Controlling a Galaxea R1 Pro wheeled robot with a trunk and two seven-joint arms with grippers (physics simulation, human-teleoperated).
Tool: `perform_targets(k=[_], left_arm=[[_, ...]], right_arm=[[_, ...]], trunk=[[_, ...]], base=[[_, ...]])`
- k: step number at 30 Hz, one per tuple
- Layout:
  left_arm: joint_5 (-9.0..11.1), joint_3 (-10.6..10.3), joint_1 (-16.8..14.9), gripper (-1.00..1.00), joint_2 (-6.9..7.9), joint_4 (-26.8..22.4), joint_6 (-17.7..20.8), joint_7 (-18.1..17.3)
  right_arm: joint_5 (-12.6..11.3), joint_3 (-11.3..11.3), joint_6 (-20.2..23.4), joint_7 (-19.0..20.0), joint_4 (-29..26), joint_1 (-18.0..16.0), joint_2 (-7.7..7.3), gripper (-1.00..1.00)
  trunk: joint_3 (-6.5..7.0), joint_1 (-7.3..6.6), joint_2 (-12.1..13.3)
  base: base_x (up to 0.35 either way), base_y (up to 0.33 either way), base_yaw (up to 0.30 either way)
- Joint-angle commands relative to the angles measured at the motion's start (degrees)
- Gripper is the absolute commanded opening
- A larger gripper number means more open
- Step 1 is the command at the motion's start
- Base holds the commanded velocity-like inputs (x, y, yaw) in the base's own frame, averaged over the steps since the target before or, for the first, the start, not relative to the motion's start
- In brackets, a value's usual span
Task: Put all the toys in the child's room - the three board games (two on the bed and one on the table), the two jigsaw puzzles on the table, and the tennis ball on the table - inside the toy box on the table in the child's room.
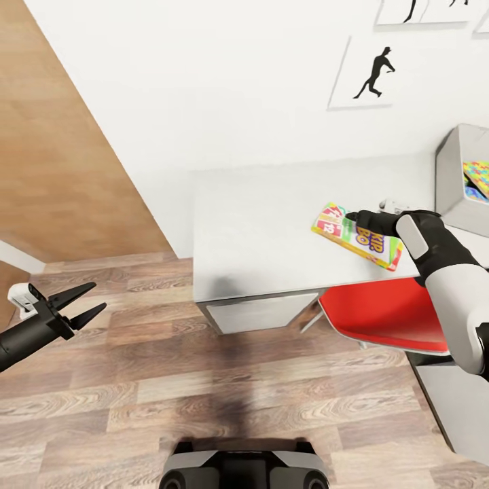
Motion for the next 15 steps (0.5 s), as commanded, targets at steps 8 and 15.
perform_targets(k=[8,15], left_arm=[[-0.5,0.1,-0.1,1.00,0.01,0.0,0.2,-0.7],[-0.5,0.1,-0.2,1.00,0.01,0.0,0.2,-0.9]], right_arm=[[-0.9,0.3,0.2,0.3,3.2,0.0,-0.19,1.00],[-0.9,0.3,0.2,0.3,3.2,0.0,-0.32,1.00]], trunk=[[-0.04,0.08,0.0],[-0.04,0.08,0.0]], base=[[0.000,0.000,0.021],[-0.013,0.000,0.006]])
